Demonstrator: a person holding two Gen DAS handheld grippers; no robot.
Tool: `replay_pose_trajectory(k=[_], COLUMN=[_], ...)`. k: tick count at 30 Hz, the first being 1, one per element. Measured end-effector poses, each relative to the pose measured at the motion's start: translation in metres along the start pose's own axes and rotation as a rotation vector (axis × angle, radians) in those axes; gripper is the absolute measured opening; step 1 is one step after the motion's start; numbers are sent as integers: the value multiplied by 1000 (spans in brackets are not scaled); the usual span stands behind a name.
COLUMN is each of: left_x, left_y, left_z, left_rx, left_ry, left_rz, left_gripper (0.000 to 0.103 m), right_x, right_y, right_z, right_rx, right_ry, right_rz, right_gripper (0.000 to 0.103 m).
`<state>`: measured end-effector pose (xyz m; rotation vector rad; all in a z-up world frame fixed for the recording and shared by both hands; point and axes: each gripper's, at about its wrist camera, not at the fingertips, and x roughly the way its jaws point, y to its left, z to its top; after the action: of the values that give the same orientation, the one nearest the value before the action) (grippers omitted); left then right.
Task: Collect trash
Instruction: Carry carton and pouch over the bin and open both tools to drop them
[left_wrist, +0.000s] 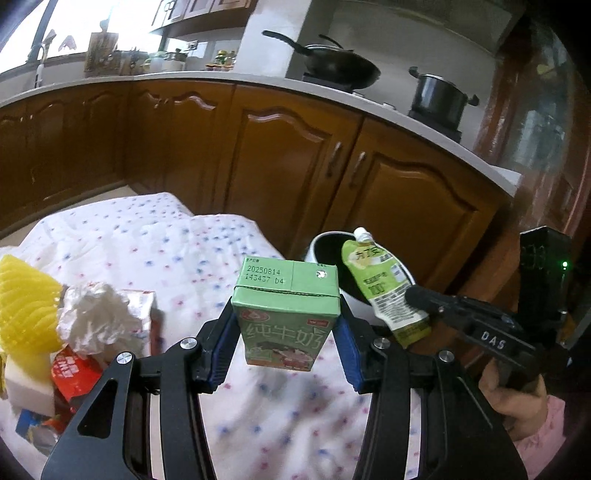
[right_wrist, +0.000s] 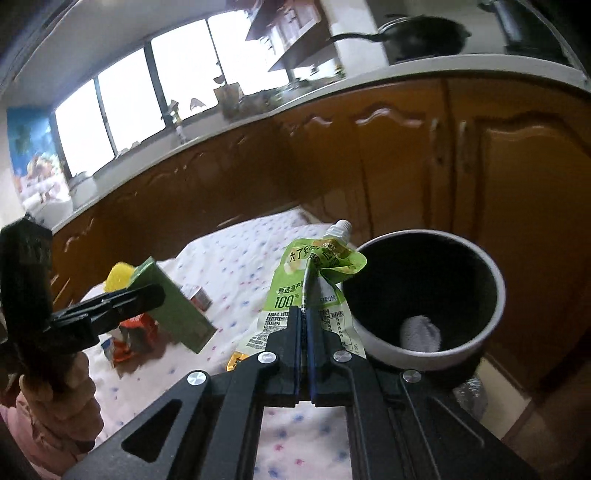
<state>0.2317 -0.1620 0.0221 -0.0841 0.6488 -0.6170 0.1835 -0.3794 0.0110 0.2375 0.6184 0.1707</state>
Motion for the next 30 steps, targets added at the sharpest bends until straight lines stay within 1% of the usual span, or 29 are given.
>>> replay_pose_trajectory(k=[7,14,23,30], left_x=[4,23,57,88], left_y=[-29,-52,-79,-92], left_z=[16,32,52,61], left_rx=[53,80,117,137], left_ry=[-17,-11,10,39], left_rz=[-31,-60,-82,-85], left_gripper=[47,47,47,47], right_x=[-28,-37,-26,-4], right_y=[-27,-45,-73,-90], right_z=[10,14,17,21], right_rx=[30,29,57,68], right_ry=[-42,-60,-48,-15], right_rz=[-68,-103,-129,-124], right_gripper=[3,3,3,3])
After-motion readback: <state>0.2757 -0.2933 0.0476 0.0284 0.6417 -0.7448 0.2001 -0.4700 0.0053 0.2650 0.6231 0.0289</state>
